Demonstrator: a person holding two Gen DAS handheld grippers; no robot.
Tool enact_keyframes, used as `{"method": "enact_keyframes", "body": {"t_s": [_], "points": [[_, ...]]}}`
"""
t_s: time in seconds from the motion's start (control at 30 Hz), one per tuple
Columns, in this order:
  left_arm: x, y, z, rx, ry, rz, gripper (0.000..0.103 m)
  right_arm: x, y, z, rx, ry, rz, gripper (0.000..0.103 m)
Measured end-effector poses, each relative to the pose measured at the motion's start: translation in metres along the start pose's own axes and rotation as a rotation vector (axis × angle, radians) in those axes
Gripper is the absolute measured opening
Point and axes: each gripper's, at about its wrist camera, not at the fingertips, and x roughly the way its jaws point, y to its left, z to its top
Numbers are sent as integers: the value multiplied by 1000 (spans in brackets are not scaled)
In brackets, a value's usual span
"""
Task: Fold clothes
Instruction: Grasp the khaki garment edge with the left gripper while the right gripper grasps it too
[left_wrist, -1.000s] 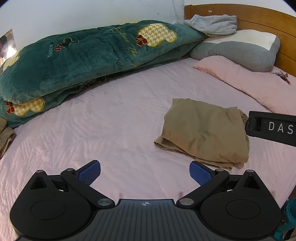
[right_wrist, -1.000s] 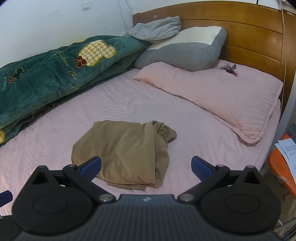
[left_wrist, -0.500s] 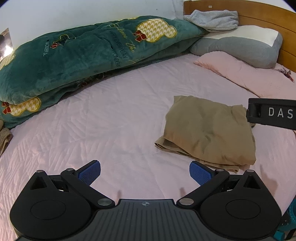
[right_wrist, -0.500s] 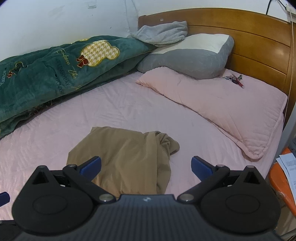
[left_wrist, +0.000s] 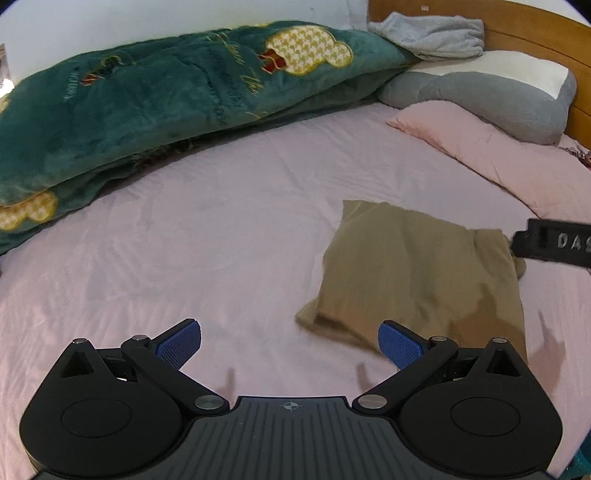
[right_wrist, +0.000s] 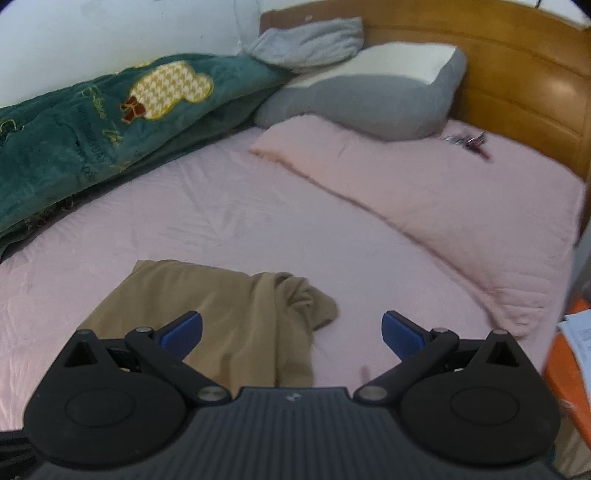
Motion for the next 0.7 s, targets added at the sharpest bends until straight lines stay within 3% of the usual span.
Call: {"method": "enact_keyframes", "body": {"t_s": [0.2, 0.37, 0.53, 0.6, 0.67, 0.7], "points": [[58, -14, 23, -68, 57, -73, 102, 50, 1, 11, 47, 65, 55, 103], [93, -35, 23, -70, 102, -100, 99, 77, 5, 8, -2, 121, 101, 101], [110, -52, 22, -75, 120, -153, 89, 87, 1, 0, 11, 134, 186, 86], [112, -51, 21, -72, 117, -172, 82, 88, 0, -1, -2, 133, 201, 76], [113, -49, 19, -100, 119, -227, 56, 89, 0, -2, -27, 134, 211, 64], [112, -47, 17, -124, 121, -261, 49, 88, 1, -2, -42, 129, 213, 56]]}}
